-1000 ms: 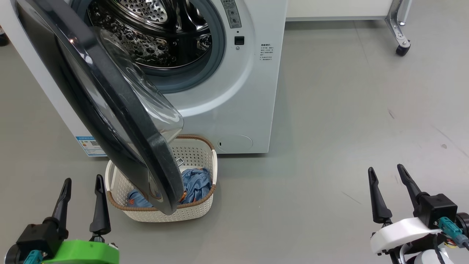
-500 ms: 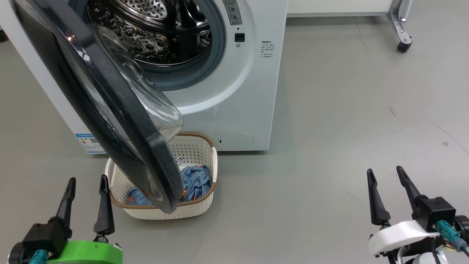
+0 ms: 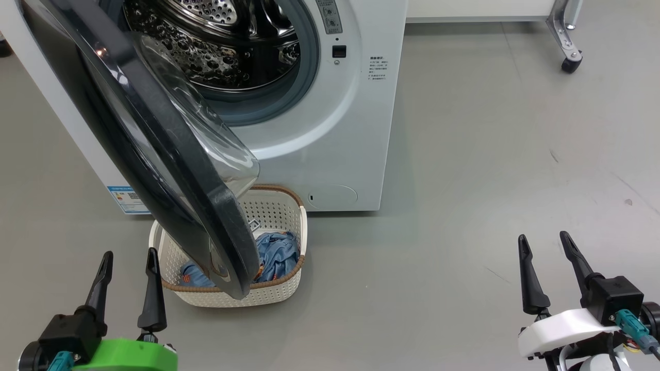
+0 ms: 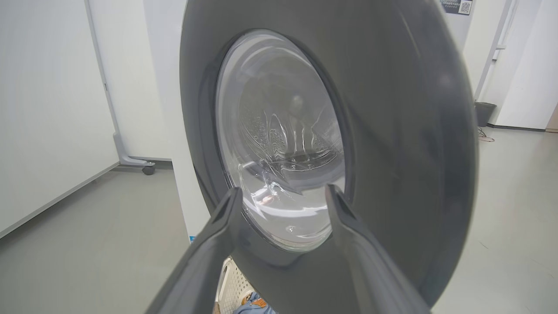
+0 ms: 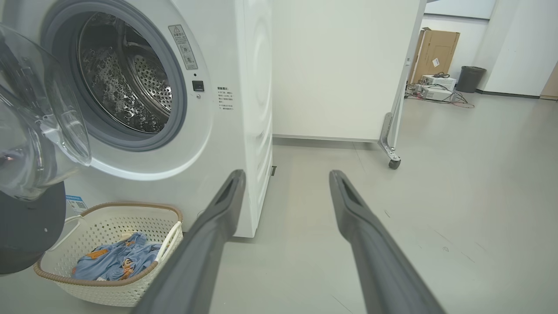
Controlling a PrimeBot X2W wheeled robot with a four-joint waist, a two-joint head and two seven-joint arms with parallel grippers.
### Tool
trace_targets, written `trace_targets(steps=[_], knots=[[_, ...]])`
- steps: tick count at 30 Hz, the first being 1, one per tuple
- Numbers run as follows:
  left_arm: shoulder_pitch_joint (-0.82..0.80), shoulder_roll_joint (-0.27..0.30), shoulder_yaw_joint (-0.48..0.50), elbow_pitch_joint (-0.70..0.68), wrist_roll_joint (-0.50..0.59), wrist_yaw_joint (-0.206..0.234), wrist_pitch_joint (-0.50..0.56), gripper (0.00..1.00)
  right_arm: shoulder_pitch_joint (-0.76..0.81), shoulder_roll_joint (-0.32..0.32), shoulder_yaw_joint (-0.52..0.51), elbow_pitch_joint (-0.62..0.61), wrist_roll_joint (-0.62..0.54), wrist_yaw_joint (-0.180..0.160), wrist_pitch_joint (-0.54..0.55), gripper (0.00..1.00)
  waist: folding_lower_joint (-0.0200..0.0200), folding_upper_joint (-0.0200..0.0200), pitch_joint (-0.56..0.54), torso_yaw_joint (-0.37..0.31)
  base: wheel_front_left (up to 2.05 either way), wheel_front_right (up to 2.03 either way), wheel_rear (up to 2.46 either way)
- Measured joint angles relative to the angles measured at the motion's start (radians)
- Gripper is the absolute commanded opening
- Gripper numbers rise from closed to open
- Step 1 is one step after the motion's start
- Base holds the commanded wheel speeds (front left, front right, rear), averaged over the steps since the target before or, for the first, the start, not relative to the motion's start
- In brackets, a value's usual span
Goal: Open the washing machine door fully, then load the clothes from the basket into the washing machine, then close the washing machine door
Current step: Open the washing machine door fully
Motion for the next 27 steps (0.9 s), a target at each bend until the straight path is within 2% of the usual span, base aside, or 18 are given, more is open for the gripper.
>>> trace_targets(steps=[19, 20, 21, 22, 27], knots=[[0.0, -0.003, -0.001, 0.012, 0.002, 0.0, 0.0, 1.0, 0.001, 0.02, -0.011, 0.0, -0.019, 0.002, 0.0, 1.0, 0.0, 0.0, 0.004, 0.005, 0.0, 0.0, 0.0], [0.0, -0.003, -0.002, 0.014, 0.004, 0.0, 0.0, 0.47, 0.001, 0.021, -0.012, 0.0, -0.019, 0.002, 0.0, 1.0, 0.0, 0.0, 0.005, 0.005, 0.0, 0.0, 0.0], [0.0, -0.003, -0.002, 0.016, 0.005, 0.0, 0.0, 0.06, 0.001, 0.021, -0.013, -0.001, -0.02, 0.003, 0.0, 1.0, 0.0, 0.0, 0.005, 0.004, 0.0, 0.0, 0.0], [0.0, -0.003, -0.003, 0.017, 0.006, 0.0, 0.0, 0.0, 0.001, 0.021, -0.014, -0.001, -0.021, 0.003, 0.0, 1.0, 0.0, 0.0, 0.005, 0.004, 0.0, 0.0, 0.0], [-0.002, -0.005, 0.011, -0.011, 0.006, 0.0, 0.0, 0.0, 0.001, 0.021, -0.024, -0.001, -0.027, 0.003, 0.0, 1.0, 0.0, 0.0, 0.008, 0.003, 0.0, 0.0, 0.0]])
